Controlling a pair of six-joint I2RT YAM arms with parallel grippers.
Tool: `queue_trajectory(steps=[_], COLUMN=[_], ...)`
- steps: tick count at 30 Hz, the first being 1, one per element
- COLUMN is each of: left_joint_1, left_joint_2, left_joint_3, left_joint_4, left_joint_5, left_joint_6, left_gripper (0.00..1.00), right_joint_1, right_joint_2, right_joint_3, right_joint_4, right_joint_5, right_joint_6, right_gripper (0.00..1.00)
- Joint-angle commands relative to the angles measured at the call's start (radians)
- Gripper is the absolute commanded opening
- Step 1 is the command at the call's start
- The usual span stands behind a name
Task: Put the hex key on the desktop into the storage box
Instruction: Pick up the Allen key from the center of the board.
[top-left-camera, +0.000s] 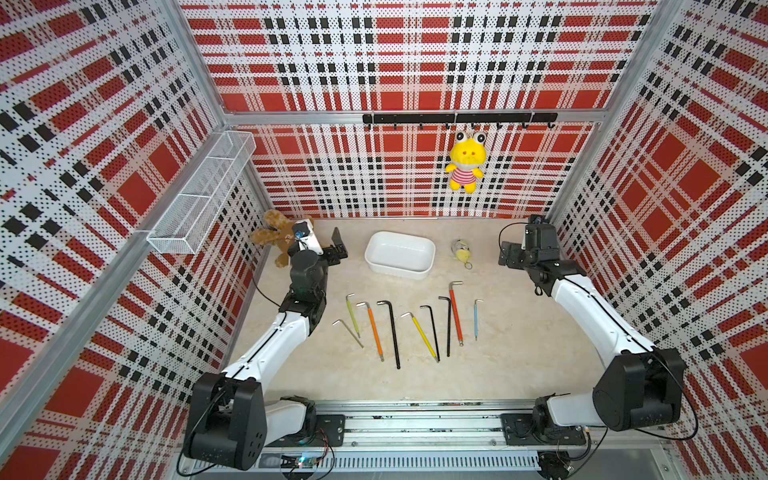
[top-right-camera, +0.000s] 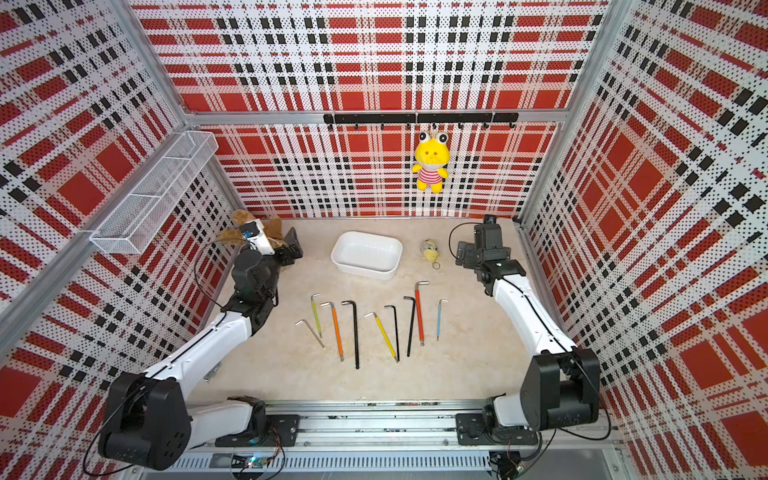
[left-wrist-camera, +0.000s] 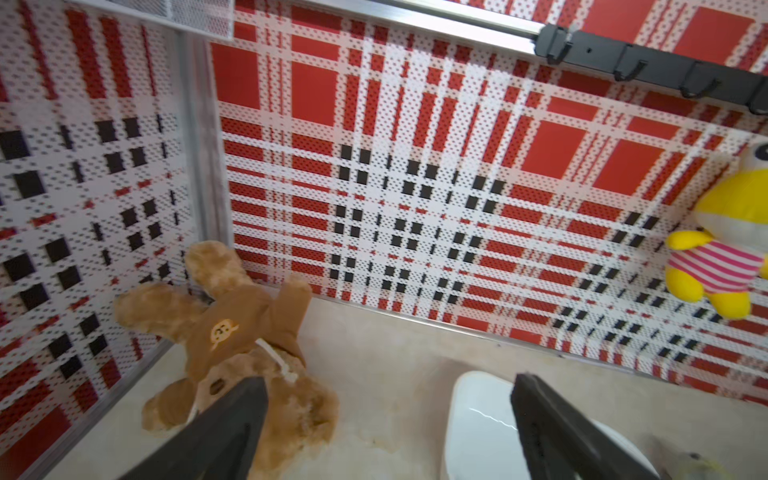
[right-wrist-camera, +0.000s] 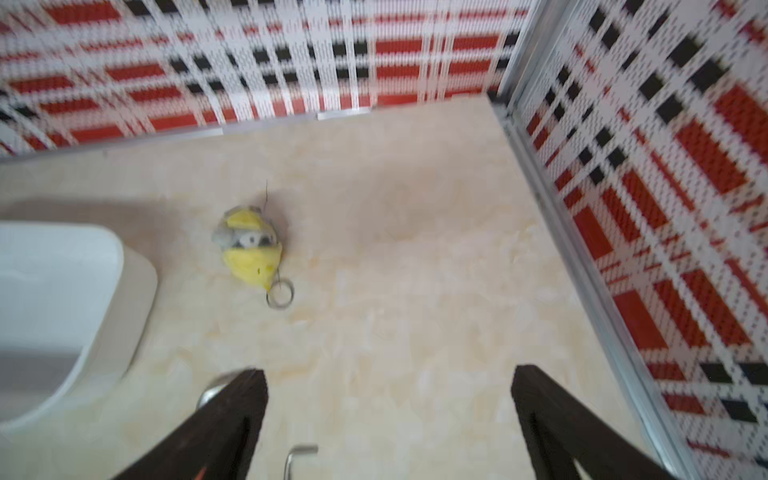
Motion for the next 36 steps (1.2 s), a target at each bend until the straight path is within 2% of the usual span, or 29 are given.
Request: queue_trajectory(steps=[1, 2, 5, 10, 14, 19, 23, 29, 34, 36], left_joint_1=[-0.037, -0.069, -0.078, -0.08, -0.082, -0.083, -0.082, -0.082, -0.082, -0.082], left_joint_2=[0.032, 0.036, 0.033, 0.016, 0.005, 0.003, 0.002, -0.002, 0.003, 0.001], left_joint_3=[0.062, 0.068, 0.065, 0.055, 0.046, 0.045, 0.044, 0.042, 0.048, 0.046], left_joint_4=[-0.195, -0.199, -0.196, -0.193, -0.187, -0.188, -0.188, -0.183, -0.185, -0.186], left_joint_5=[0.036, 0.03, 0.02, 0.012, 0.01, 0.006, 0.002, 0.0, -0.001, -0.004], left_joint_6=[0.017, 0.02, 0.016, 0.02, 0.022, 0.022, 0.024, 0.023, 0.022, 0.022], left_gripper=[0.99, 0.99, 0.99, 0.99, 0.99, 0.99, 0.99, 0.99, 0.99, 0.99], right_joint_1=[0.016, 0.025, 0.074, 0.144, 0.213, 0.247, 0.253, 0.253, 0.255, 0.255], right_joint_2=[0.026, 0.034, 0.069, 0.144, 0.24, 0.334, 0.374, 0.384, 0.401, 0.405], right_joint_3=[0.025, 0.025, 0.011, -0.048, -0.027, 0.001, -0.005, -0.02, -0.021, -0.022], right_joint_4=[-0.322, -0.348, -0.394, -0.335, -0.313, -0.293, -0.272, -0.248, -0.246, -0.248], right_joint_5=[-0.113, -0.132, -0.145, -0.156, -0.136, -0.157, -0.16, -0.167, -0.162, -0.156], right_joint_6=[0.105, 0.109, 0.138, 0.213, 0.248, 0.262, 0.262, 0.301, 0.307, 0.309], right_gripper=[1.0, 1.0, 1.0, 0.98, 0.96, 0.84, 0.79, 0.68, 0.62, 0.56])
